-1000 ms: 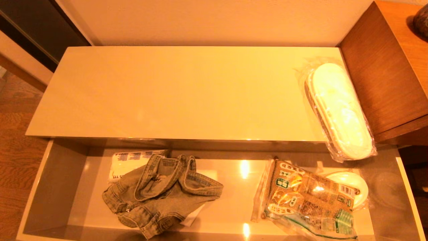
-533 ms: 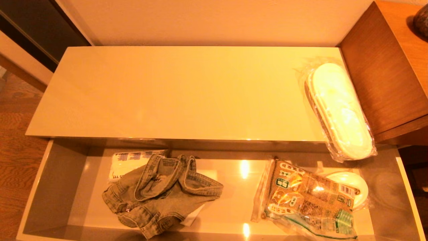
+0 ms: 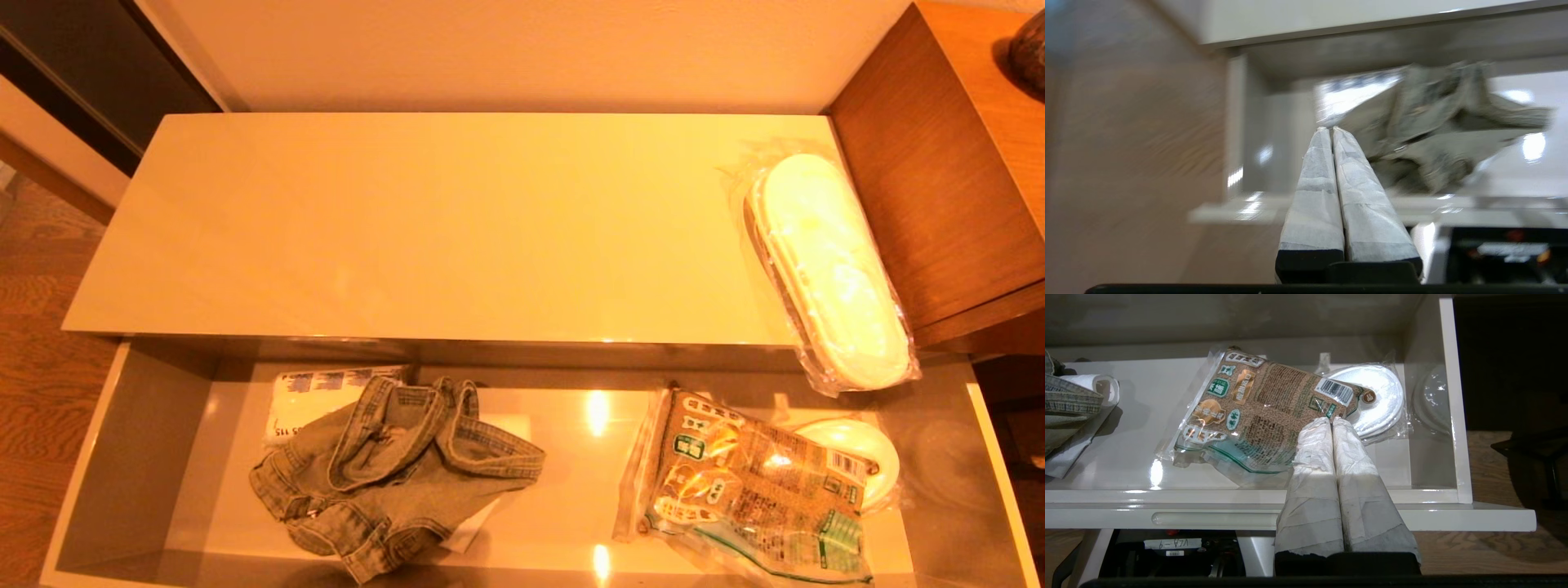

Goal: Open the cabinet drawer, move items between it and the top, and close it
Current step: Take out the shorts from the drawer

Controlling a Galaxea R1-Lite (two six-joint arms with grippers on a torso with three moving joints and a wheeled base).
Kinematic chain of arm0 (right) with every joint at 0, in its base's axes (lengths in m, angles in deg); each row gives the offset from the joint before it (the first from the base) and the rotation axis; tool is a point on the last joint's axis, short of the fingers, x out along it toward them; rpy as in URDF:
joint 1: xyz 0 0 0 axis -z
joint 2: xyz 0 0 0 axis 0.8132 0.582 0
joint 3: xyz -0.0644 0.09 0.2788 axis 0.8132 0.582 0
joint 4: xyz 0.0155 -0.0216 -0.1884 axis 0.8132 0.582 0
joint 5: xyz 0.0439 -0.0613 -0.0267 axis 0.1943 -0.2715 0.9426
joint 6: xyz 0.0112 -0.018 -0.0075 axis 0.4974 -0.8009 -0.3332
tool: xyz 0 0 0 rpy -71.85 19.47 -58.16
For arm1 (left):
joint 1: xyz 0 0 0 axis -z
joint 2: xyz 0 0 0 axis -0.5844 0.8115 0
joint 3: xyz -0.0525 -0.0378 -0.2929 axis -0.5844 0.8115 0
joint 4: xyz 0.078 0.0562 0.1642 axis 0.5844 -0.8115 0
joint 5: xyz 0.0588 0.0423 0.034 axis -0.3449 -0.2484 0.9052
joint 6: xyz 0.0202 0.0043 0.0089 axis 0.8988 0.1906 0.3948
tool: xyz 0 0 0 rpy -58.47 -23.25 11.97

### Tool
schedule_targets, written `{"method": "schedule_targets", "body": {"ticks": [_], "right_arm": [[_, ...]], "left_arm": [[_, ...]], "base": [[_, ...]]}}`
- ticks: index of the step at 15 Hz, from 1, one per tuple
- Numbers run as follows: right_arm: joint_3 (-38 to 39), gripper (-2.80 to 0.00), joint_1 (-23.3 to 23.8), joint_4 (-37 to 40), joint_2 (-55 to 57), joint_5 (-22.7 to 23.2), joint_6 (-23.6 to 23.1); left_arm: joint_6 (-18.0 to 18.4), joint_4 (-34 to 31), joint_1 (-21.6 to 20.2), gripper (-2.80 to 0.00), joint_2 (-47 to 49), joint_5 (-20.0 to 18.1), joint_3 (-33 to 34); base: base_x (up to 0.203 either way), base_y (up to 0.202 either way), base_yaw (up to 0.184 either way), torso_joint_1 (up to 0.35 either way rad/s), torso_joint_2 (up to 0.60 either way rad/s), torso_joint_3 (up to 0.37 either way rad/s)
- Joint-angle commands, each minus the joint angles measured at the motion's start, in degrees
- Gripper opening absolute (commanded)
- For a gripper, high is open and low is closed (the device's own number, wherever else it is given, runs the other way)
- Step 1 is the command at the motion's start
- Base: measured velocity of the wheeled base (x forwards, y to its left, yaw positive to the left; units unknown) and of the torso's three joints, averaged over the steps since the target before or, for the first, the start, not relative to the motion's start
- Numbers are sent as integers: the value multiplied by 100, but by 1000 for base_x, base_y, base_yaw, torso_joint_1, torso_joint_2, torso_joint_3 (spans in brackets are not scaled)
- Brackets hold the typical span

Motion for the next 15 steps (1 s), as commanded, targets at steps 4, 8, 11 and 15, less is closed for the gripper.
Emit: {"method": "schedule_targets", "body": {"ticks": [4,8,11,15], "right_arm": [[-1,-280,0,2,-11,2,0],[-1,-280,0,2,-11,2,0],[-1,-280,0,2,-11,2,0],[-1,-280,0,2,-11,2,0]], "left_arm": [[116,-1733,19,-280,886,512,-595],[819,-2223,95,-280,2280,-1001,759],[1362,-1921,110,-280,3570,-1650,835],[1737,-731,327,-280,4978,-2737,1064]], "base": [[0,0,0,0,0,0],[0,0,0,0,0,0],[0,0,0,0,0,0],[0,0,0,0,0,0]]}}
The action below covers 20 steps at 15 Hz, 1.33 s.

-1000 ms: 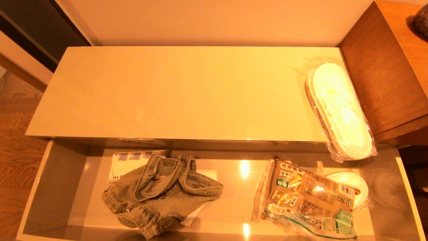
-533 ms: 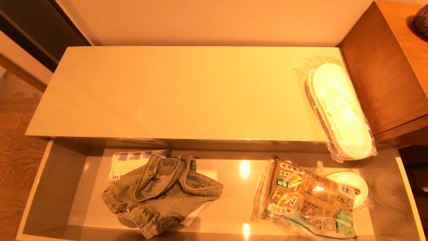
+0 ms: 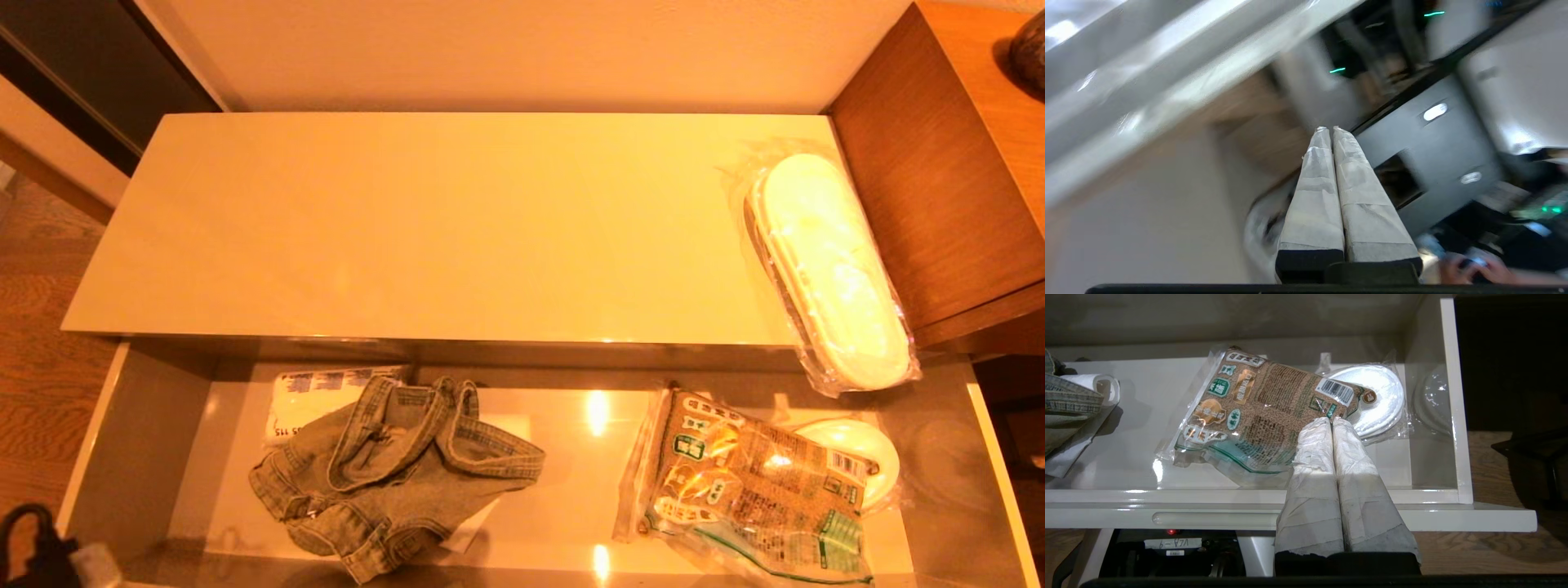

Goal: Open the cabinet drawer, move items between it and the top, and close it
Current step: Take out the shorts from the drawer

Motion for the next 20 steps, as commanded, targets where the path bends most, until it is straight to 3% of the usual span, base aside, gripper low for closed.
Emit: {"method": "schedule_targets", "body": {"ticks": [1,2,5,10,11,12,13,16,20], "right_arm": [[-1,-280,0,2,-9,1,2],[-1,-280,0,2,-9,1,2],[-1,-280,0,2,-9,1,2],[-1,-280,0,2,-9,1,2],[-1,-280,0,2,-9,1,2],[-1,-280,0,2,-9,1,2],[-1,-280,0,2,-9,1,2],[-1,-280,0,2,-9,1,2],[-1,-280,0,2,-9,1,2]], "left_arm": [[-27,330,204,-280,961,-308,58],[-69,727,312,-280,1197,-438,77],[-118,2732,438,-280,2010,-596,249],[-581,4539,953,-280,3021,-783,191],[-675,5161,1008,-280,3290,-772,232],[-755,5707,1060,0,3524,-762,272],[-817,6082,1130,0,3677,-750,312],[-1021,6103,1295,0,3829,-534,92],[-1243,6036,1406,0,3784,-281,198]], "base": [[0,0,0,0,0,0],[0,0,0,0,0,0],[0,0,0,0,0,0],[0,0,0,0,0,0],[0,0,0,0,0,0],[37,22,-14,2,-2,7],[157,103,-6,2,-20,7],[179,167,-2,2,2,-3],[17,31,3,1,3,-2]]}}
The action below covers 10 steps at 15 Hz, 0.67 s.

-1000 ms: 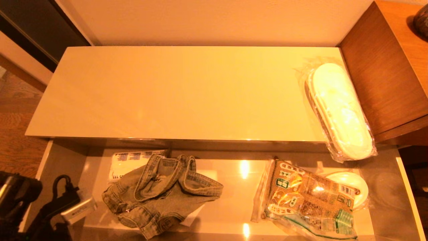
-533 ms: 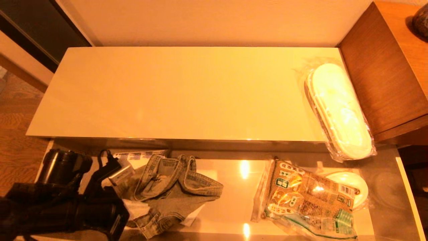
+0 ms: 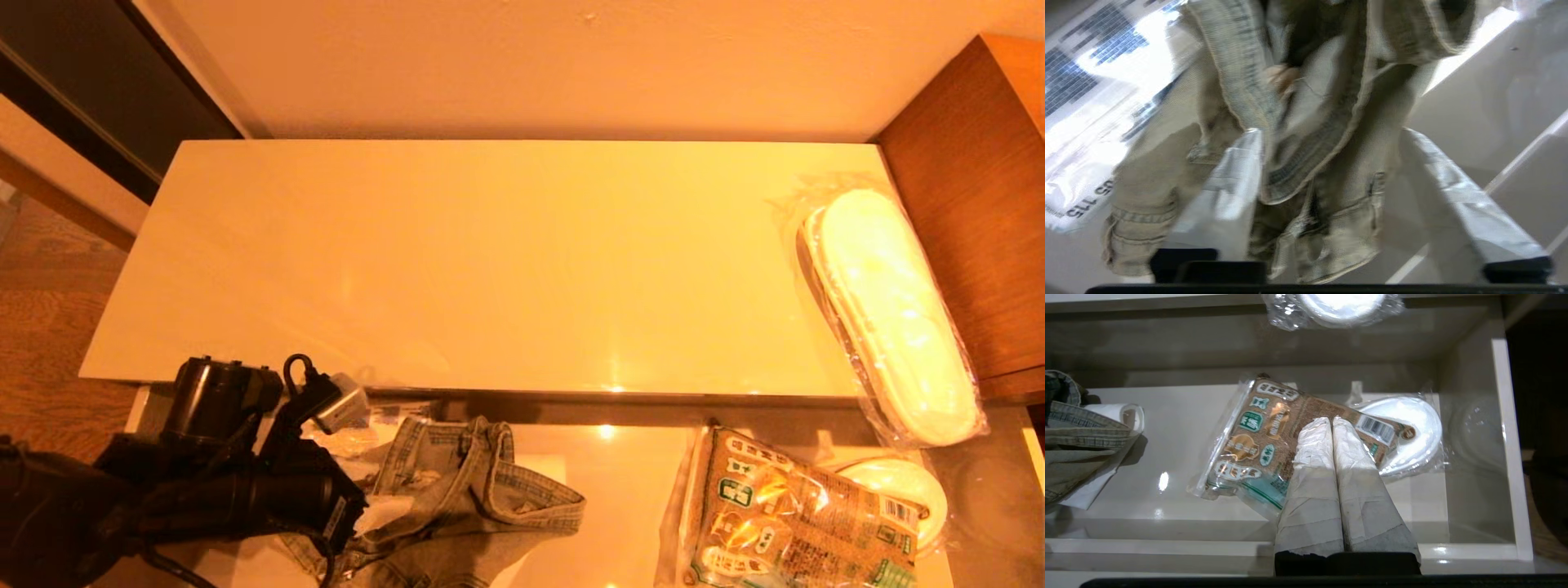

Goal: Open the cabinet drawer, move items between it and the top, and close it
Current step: Take out the shorts from the drawer

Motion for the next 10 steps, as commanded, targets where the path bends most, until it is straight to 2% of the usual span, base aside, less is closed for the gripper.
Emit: {"method": "schedule_targets", "body": {"ticks": [1,2,8,10], "right_arm": [[-2,-280,0,2,-9,1,0],[-2,-280,0,2,-9,1,0],[-2,-280,0,2,-9,1,0],[-2,-280,0,2,-9,1,0]], "left_arm": [[-28,13,145,0,-58,-8,152],[-112,9,293,0,-99,-2,194],[-138,-10,374,0,67,20,190],[-113,12,415,0,260,166,198]], "base": [[0,0,0,0,0,0],[0,0,0,0,0,0],[0,0,0,0,0,0],[0,0,0,0,0,0]]}}
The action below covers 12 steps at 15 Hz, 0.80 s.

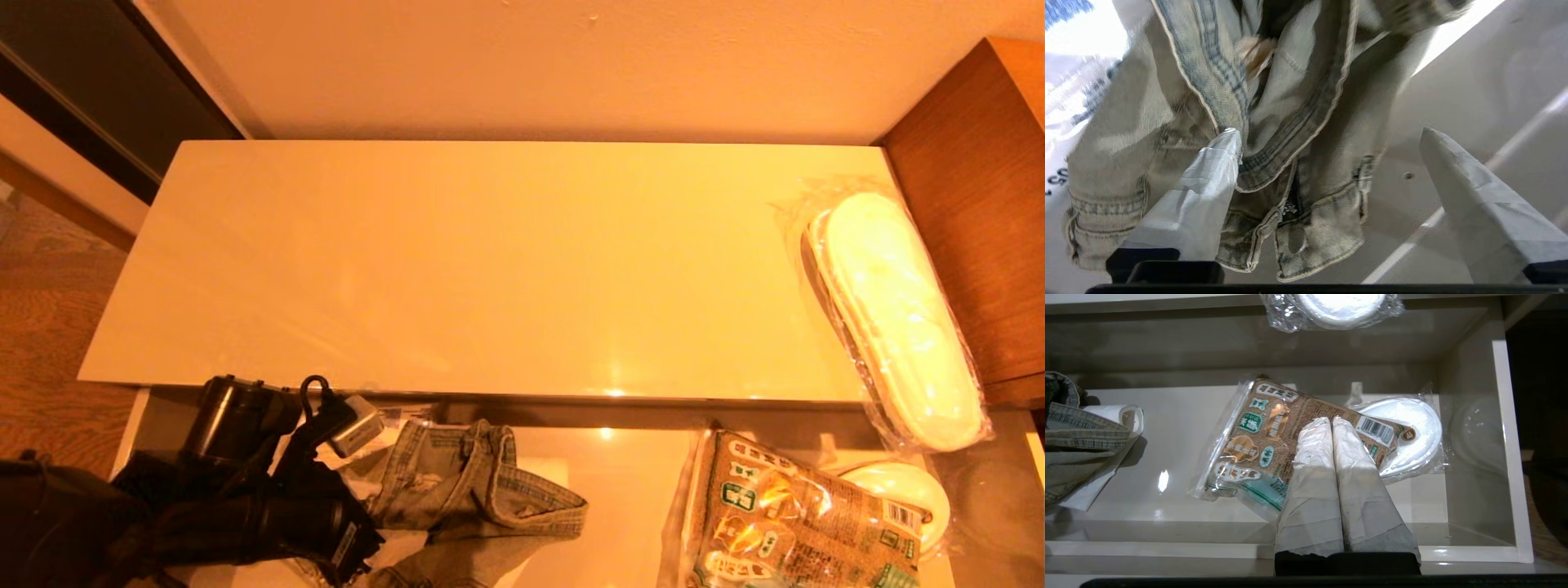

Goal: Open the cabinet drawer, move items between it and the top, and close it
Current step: Take out the shorts from the drawer

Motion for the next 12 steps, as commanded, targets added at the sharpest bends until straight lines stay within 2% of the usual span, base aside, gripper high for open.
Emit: {"method": "schedule_targets", "body": {"ticks": [1,3,5,9,11,12], "right_arm": [[-1,-280,0,7,-9,0,-1],[-1,-280,0,7,-9,0,-1],[-1,-280,0,7,-9,0,-1],[-1,-280,0,7,-9,0,-1],[-1,-280,0,7,-9,0,-1],[-1,-280,0,7,-9,0,-1]], "left_arm": [[6,40,16,0,289,190,-22],[-26,113,12,0,690,856,-163],[-50,375,11,0,997,981,-359],[-240,2042,92,0,1805,1106,-609],[-418,2341,258,0,2052,1136,-729],[-448,2362,300,-280,2105,1134,-788]], "base": [[0,0,0,0,0,0],[0,0,0,0,0,0],[0,0,0,0,0,0],[0,0,0,0,0,0],[0,0,0,0,0,0],[0,0,0,0,0,0]]}}
